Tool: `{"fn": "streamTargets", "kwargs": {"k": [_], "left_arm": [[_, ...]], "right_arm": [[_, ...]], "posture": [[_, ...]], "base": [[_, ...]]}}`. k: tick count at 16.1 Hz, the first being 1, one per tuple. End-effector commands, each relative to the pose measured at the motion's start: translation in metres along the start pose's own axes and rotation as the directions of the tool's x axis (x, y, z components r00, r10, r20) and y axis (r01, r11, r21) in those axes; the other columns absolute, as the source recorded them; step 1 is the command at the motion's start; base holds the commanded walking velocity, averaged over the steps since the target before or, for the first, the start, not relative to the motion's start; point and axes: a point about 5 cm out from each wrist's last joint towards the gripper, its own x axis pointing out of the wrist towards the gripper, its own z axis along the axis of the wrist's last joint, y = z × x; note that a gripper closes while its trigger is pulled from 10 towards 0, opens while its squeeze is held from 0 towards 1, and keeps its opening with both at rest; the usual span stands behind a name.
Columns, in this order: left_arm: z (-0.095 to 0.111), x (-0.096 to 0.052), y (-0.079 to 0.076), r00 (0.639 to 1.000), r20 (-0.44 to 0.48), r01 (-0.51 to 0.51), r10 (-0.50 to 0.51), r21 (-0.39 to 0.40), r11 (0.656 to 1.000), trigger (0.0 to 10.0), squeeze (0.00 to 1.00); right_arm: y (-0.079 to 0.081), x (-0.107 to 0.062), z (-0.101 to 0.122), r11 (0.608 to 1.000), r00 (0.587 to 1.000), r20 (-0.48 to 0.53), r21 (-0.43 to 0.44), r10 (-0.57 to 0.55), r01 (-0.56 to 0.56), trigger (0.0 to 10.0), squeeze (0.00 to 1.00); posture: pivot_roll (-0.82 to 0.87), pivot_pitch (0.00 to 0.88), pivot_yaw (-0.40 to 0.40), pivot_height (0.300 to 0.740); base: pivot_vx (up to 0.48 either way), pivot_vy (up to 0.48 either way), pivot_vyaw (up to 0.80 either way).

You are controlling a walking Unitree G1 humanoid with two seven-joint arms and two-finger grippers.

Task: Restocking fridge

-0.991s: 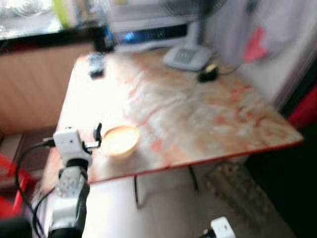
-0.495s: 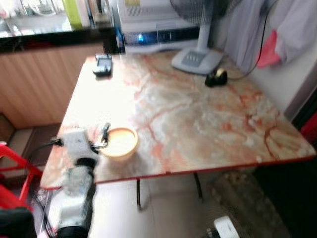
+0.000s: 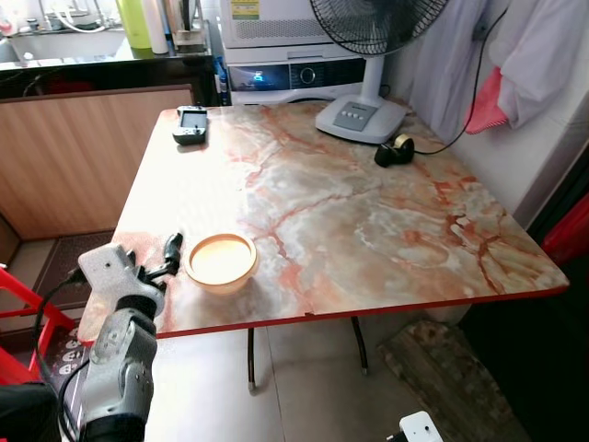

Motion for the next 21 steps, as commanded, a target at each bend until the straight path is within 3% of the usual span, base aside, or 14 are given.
{"fn": "streamTargets", "kwargs": {"k": [1,3,12,21], "left_arm": [[-0.006,0.004,0.003,0.996,-0.076,0.037,-0.037,0.008,0.999,10.0,0.0],[-0.016,0.007,0.008,0.986,-0.157,0.055,-0.055,-0.005,0.998,10.0,0.0],[-0.026,0.018,0.01,0.971,-0.215,0.1,-0.11,-0.057,0.993,10.0,0.0],[-0.045,0.026,-0.007,0.952,-0.246,0.145,-0.18,-0.153,0.978,10.0,0.0]], "right_arm": [[-0.001,0.0,0.001,1.0,1.0,0.004,-0.007,-0.003,0.003,10.0,0.0],[-0.001,0.0,0.001,1.0,1.0,0.004,-0.009,-0.005,0.005,10.0,0.0],[-0.004,-0.001,0.0,0.999,1.0,0.005,-0.032,-0.015,0.016,10.0,0.0],[-0.008,-0.001,-0.001,0.998,1.0,-0.001,-0.053,-0.025,0.025,10.0,0.0]], "posture": [[-0.02,0.0,-0.018,0.74],[-0.03,0.0,-0.022,0.74],[-0.05,0.0,-0.029,0.74],[-0.06,0.0,-0.048,0.74]], "base": [[0.0,0.0,0.0],[0.0,0.0,0.0],[0.0,0.0,0.0],[0.0,0.0,0.0]]}}
